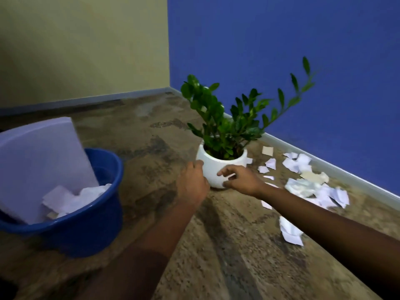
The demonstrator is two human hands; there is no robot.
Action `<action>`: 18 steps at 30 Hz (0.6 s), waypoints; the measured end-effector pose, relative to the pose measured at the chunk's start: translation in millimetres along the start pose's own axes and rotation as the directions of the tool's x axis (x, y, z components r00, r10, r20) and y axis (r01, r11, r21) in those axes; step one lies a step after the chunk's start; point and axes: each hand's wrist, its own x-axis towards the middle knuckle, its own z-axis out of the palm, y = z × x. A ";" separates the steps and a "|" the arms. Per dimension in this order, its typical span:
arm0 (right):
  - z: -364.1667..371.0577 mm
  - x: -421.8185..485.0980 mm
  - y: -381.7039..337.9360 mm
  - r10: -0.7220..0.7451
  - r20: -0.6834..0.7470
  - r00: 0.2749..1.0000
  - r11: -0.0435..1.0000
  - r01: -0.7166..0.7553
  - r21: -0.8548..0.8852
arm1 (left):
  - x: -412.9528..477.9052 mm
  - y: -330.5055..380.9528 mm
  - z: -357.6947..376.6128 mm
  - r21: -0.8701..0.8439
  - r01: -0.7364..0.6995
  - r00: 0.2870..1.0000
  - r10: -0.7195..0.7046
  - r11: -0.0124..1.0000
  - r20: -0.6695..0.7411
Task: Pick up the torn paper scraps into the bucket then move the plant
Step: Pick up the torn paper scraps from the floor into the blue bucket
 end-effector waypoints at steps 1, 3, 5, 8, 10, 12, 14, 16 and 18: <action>-7.0 -9.1 16.4 0.044 -0.016 0.999 0.999 -0.045 -0.030 | -3.0 10.1 11.4 -0.012 -0.017 0.999 0.017 1.000 0.037; -22.2 -28.2 46.0 0.115 -0.041 0.993 0.991 -0.118 -0.069 | -10.0 30.2 32.4 -0.023 -0.052 0.993 0.054 0.998 0.106; -37.8 -46.8 72.2 0.187 -0.053 0.981 0.975 -0.192 -0.112 | -18.7 50.6 50.6 -0.034 -0.087 0.978 0.092 0.996 0.187; -62.7 -72.9 106.0 0.320 -0.078 0.944 0.928 -0.329 -0.175 | -31.2 80.2 75.0 -0.052 -0.108 0.937 0.119 0.993 0.329; -75.3 -86.5 123.7 0.384 -0.083 0.920 0.894 -0.393 -0.215 | -38.5 96.7 90.3 -0.068 -0.103 0.911 0.121 0.992 0.395; -82.3 -96.3 139.4 0.440 -0.083 0.894 0.863 -0.447 -0.237 | -45.7 111.4 106.4 -0.098 -0.070 0.885 0.107 0.993 0.453; -79.7 -102.3 155.3 0.487 -0.113 0.866 0.847 -0.500 -0.178 | -52.5 123.7 122.5 -0.130 -0.003 0.864 0.068 0.992 0.499; -66.7 -105.3 173.0 0.541 -0.174 0.823 0.826 -0.559 -0.074 | -59.4 134.6 138.0 -0.173 0.059 0.846 0.043 0.983 0.532; -44.3 -104.8 191.1 0.574 -0.188 0.797 0.807 -0.590 -0.037 | -65.5 141.4 152.0 -0.226 0.090 0.826 0.054 0.970 0.561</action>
